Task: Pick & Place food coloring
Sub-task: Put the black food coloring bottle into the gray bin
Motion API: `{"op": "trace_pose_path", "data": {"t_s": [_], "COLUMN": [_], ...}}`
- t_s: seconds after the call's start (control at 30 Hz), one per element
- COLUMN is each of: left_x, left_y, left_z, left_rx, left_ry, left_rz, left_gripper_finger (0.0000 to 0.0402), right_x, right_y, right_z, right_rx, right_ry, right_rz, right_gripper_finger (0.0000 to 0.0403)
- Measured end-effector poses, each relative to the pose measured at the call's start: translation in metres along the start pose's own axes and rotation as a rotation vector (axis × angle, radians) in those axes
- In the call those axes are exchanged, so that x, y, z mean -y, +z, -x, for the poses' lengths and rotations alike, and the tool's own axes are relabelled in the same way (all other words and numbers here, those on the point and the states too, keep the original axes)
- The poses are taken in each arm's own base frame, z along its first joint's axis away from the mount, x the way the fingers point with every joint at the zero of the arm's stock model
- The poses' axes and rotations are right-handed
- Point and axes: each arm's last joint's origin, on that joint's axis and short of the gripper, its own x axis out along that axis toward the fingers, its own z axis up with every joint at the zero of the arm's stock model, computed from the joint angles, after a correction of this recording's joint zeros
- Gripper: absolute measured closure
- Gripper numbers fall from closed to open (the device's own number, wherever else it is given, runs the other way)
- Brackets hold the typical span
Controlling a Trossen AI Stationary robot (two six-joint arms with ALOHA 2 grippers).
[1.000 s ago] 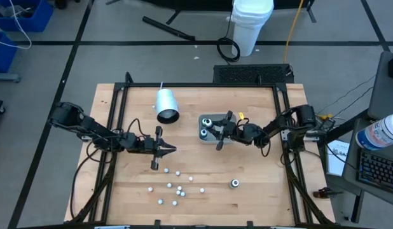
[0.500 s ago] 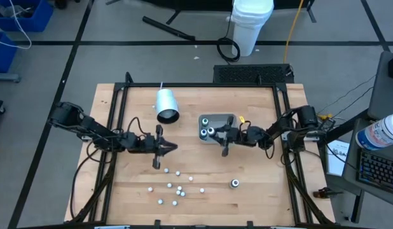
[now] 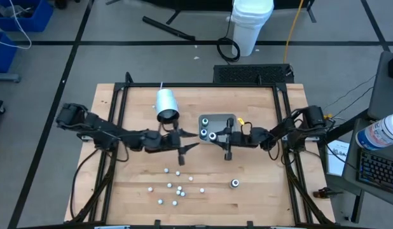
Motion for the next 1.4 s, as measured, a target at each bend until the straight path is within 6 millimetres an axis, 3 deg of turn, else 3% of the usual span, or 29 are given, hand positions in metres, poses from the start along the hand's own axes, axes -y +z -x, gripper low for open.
{"op": "trace_pose_path", "data": {"t_s": [0.23,0.5,0.73,1.0,1.4], "left_x": [-0.006,-0.01,-0.016,-0.018,-0.018], "left_y": [-0.004,-0.004,-0.01,-0.012,-0.012], "left_z": [-0.039,-0.063,-0.08,-0.086,-0.086], "left_rx": [0.026,0.085,0.061,0.049,0.051], "left_ry": [-0.138,-0.2,-0.193,-0.227,-0.233], "left_rz": [-0.002,0.009,0.014,0.0,-0.009], "left_gripper_finger": [0.0169,0.0154,0.0178,0.0252,0.024], "right_x": [-0.006,-0.006,-0.006,-0.005,-0.003], "right_y": [0.01,0.007,0.007,0.006,0.005], "right_z": [0.003,0.006,0.006,0.006,0.008], "right_rx": [0.044,0.027,0.027,0.025,0.014], "right_ry": [0.056,0.058,0.058,0.055,0.03], "right_rz": [0.007,0.003,0.002,0.002,0.004], "right_gripper_finger": [0.0287,0.0289,0.0287,0.0287,0.0289]}}
